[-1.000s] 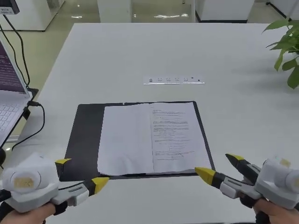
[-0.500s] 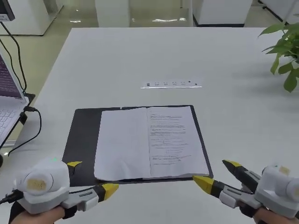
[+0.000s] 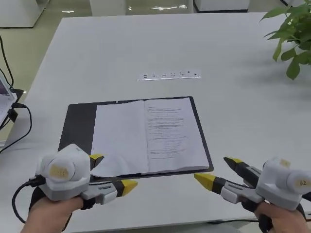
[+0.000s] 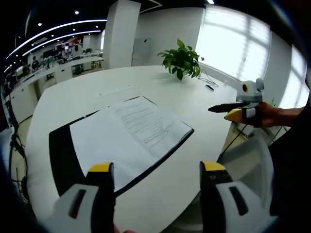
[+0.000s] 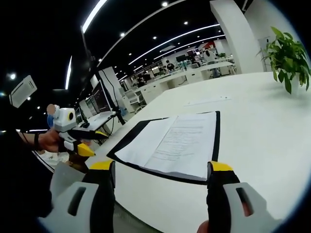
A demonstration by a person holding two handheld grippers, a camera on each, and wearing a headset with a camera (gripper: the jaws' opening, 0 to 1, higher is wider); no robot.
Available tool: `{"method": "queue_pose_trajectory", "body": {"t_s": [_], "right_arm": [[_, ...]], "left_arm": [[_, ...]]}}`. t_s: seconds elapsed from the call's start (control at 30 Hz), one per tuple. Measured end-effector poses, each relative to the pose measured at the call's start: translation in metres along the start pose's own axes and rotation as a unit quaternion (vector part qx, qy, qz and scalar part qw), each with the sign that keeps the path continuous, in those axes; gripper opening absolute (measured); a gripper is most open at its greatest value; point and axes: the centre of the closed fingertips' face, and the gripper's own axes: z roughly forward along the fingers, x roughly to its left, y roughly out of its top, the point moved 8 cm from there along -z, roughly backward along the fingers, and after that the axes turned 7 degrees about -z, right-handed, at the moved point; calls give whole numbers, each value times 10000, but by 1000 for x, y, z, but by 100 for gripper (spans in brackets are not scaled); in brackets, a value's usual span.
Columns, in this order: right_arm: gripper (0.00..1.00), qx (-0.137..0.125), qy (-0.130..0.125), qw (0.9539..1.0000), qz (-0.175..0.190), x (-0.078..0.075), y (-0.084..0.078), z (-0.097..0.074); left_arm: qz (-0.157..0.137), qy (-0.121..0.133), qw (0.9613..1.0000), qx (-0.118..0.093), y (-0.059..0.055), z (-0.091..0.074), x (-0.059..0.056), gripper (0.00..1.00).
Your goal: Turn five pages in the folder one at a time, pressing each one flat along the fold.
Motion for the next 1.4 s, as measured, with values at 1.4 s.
{"method": "queue_pose_trajectory", "body": {"t_s": [1.4], "right_arm": [[76,411,85,9985,345,-22,-21,-5]], "left_arm": [[717,-827,9922,602,60,141,-58,65]]}}
